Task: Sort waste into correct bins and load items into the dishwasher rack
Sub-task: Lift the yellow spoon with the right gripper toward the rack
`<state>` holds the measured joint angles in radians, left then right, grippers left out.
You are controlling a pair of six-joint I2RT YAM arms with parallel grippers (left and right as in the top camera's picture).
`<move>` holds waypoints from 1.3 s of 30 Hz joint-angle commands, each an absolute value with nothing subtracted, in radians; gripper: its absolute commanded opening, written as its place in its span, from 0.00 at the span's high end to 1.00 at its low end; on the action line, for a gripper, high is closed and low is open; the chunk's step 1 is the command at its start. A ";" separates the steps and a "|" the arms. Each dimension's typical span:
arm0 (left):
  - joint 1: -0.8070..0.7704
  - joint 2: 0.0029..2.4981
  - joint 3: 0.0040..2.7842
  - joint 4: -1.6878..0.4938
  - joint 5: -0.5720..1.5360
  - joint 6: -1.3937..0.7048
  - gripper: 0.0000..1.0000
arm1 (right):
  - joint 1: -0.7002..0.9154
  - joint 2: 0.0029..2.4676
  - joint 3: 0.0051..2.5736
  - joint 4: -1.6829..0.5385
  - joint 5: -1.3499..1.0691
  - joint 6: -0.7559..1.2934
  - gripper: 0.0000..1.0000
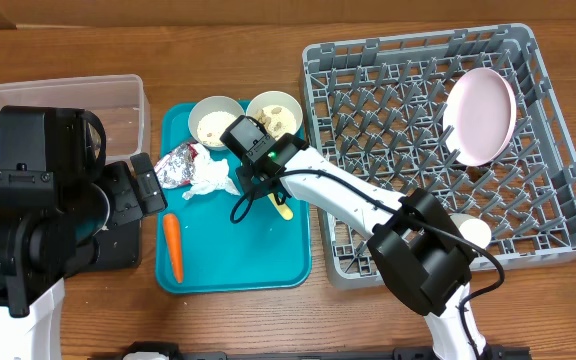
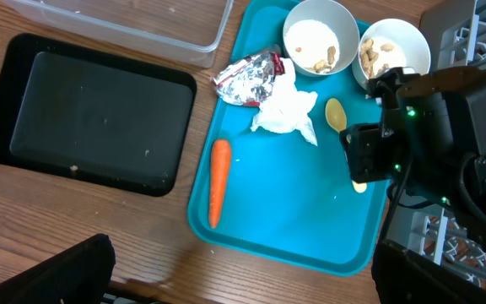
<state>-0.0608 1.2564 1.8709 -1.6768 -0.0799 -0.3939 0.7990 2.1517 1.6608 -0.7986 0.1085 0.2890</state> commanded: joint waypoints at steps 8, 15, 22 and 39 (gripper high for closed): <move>-0.054 1.243 1.868 -1.675 -0.086 -0.397 0.00 | 0.795 2.203 1.644 -0.780 0.111 0.208 0.61; -0.054 1.243 1.868 -1.676 -0.086 -0.397 0.00 | 0.796 2.235 1.644 -0.786 0.112 0.204 0.70; -0.054 1.243 1.868 -1.676 -0.086 -0.397 0.00 | 0.796 2.194 1.692 -0.859 0.111 0.210 0.96; -0.054 1.243 1.868 -1.675 -0.086 -0.397 0.00 | 0.654 1.882 1.780 -0.962 0.116 0.243 0.92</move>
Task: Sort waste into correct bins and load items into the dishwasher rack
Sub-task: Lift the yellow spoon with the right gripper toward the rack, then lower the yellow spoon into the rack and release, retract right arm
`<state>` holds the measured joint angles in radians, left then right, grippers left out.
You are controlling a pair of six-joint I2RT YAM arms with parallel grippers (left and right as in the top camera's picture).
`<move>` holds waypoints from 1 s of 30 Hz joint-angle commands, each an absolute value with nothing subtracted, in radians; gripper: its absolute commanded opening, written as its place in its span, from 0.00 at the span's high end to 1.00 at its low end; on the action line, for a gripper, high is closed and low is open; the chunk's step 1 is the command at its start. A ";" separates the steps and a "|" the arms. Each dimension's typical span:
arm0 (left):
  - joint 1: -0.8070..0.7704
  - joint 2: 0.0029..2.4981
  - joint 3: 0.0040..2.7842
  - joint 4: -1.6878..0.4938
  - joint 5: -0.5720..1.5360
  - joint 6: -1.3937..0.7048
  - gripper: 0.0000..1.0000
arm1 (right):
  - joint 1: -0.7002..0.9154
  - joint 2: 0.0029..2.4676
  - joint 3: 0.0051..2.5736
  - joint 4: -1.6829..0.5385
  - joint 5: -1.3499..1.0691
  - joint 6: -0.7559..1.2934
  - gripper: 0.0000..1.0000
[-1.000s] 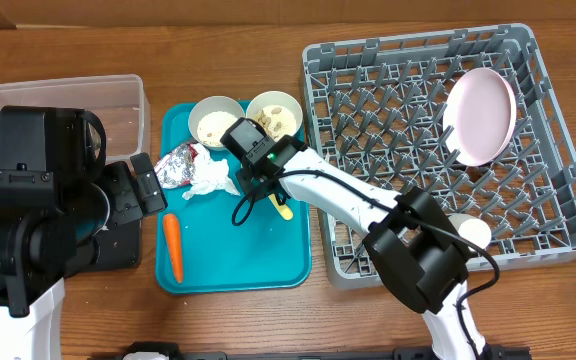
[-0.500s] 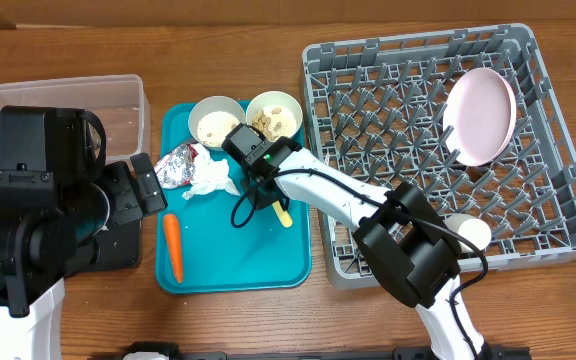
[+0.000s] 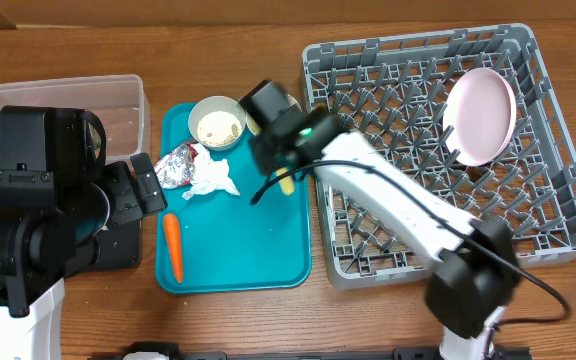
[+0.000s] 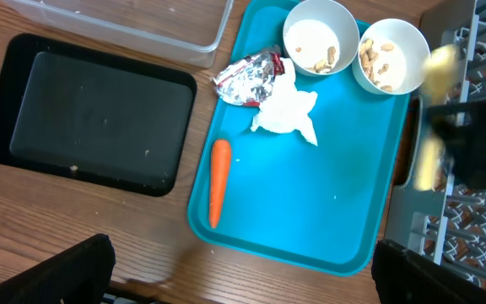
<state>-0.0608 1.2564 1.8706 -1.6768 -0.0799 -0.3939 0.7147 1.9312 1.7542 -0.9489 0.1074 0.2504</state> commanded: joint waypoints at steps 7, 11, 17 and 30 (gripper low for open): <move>-0.054 1.243 1.868 -1.676 -0.086 -0.397 0.00 | 0.517 1.906 1.774 -0.987 0.115 0.177 0.91; -0.054 1.243 1.868 -1.676 -0.086 -0.397 0.00 | 0.461 1.960 1.772 -1.015 0.113 0.148 0.91; -0.054 1.243 1.868 -1.676 -0.086 -0.397 0.00 | 0.458 1.985 1.774 -1.054 0.073 0.123 0.65; -0.054 1.243 1.868 -1.594 -0.088 -0.397 0.00 | 0.451 1.680 1.783 -1.112 0.082 0.291 0.42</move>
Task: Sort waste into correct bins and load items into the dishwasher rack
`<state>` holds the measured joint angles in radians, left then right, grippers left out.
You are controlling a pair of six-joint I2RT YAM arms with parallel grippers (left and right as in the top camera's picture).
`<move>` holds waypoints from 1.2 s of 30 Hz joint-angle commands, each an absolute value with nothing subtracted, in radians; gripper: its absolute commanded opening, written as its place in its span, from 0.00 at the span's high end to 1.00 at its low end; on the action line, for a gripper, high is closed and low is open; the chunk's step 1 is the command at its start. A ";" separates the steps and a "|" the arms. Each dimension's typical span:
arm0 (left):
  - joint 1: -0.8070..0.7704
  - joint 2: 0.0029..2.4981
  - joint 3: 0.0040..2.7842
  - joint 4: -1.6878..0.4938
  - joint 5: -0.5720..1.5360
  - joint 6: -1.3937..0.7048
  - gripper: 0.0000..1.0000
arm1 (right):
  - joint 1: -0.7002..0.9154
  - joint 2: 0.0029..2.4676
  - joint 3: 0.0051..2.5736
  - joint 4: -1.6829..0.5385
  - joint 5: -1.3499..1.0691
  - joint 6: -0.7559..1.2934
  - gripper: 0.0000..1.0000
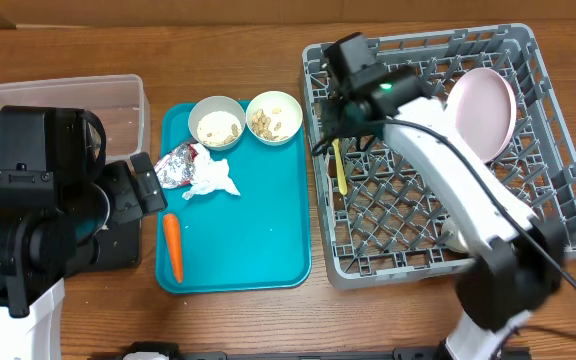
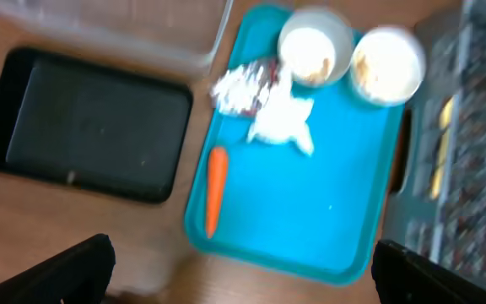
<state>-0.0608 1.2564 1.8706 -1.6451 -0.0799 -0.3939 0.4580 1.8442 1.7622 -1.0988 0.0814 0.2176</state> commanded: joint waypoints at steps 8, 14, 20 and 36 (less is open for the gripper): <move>-0.054 1.255 1.868 -1.575 -0.031 -0.401 0.00 | 0.412 1.332 1.782 -1.181 0.088 0.421 0.00; -0.060 1.290 1.848 -1.513 0.072 -0.372 0.00 | 0.412 1.167 1.782 -1.177 0.088 0.420 0.00; -0.113 1.440 1.733 -1.504 0.072 -0.318 0.00 | 0.412 1.094 1.782 -1.199 0.088 0.420 0.00; -0.243 1.995 1.541 -1.137 -0.142 -0.352 0.01 | 0.412 1.135 1.781 -1.245 0.088 0.420 0.00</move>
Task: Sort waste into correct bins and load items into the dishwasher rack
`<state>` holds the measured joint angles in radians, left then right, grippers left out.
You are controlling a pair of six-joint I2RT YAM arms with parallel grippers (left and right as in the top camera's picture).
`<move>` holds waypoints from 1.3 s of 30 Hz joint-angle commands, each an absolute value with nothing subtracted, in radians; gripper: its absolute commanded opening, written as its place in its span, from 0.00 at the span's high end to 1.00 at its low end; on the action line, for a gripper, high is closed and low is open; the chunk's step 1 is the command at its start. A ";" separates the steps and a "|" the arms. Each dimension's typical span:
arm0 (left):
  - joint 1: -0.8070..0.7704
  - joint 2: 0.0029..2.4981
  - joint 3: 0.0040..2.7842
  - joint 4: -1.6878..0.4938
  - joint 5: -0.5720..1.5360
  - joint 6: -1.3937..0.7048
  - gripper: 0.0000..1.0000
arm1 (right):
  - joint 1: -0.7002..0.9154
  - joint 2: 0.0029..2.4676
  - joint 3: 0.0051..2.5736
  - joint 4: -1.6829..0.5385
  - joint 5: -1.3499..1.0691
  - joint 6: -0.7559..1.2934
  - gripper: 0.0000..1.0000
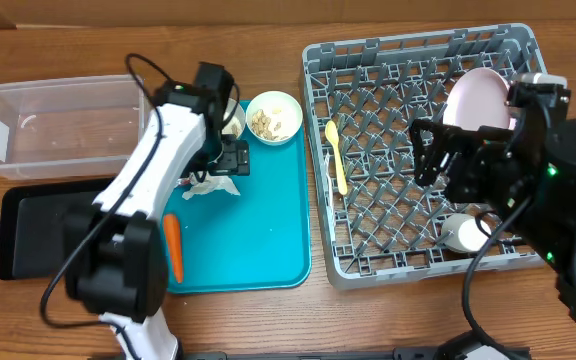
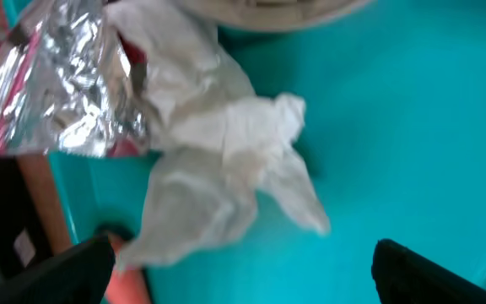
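My left gripper (image 2: 243, 283) is open, low over the teal tray (image 1: 258, 240), with its fingers (image 2: 66, 270) either side of a crumpled white napkin (image 2: 226, 169). A silver foil wrapper (image 2: 66, 93) lies just beside the napkin. In the overhead view the left gripper (image 1: 225, 157) covers both. A carrot (image 1: 173, 248) lies on the tray's left. A yellow spoon (image 1: 336, 155) lies in the grey dishwasher rack (image 1: 418, 40). My right gripper (image 1: 426, 152) hangs open and empty over the rack's right half.
A bowl of peanuts (image 1: 273, 115) stands at the tray's back; a second bowl (image 1: 233, 112) is partly under my left arm. A clear bin (image 1: 58, 125) and a black bin (image 1: 28, 230) sit to the left. The rack holds a pink plate (image 1: 483, 100) and a white cup (image 1: 463, 235).
My left arm has moved from the table's left side to the tray, with its open gripper over the napkin. The right gripper has let go of the spoon and drawn back to the right.
My right gripper was at the yellow spoon on the tray. Then it held the spoon up by the tray's right edge, then over the rack's left side. Now the spoon lies in the rack and my left gripper is at the napkin.
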<state>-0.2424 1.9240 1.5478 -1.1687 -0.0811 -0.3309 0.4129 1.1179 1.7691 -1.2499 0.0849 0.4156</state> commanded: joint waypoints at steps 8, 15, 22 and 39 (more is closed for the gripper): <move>-0.249 2.108 1.541 -1.077 -0.157 -0.375 0.26 | 0.412 1.207 1.781 -1.244 0.088 0.420 0.00; -0.249 2.112 1.550 -1.113 -0.139 -0.392 0.96 | 0.412 1.224 1.782 -1.304 0.066 0.419 0.00; -0.249 2.000 1.616 -1.277 -0.138 -0.424 0.96 | 0.412 1.082 1.782 -1.266 0.148 0.420 0.00; -0.044 1.636 1.640 -1.256 -0.265 -0.413 0.96 | 0.412 1.005 1.781 -1.350 0.164 0.420 0.00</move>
<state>-0.1112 1.6279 1.6337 -1.2701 -0.2150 -0.4023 0.4129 1.0080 1.7744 -1.3434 0.1493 0.4179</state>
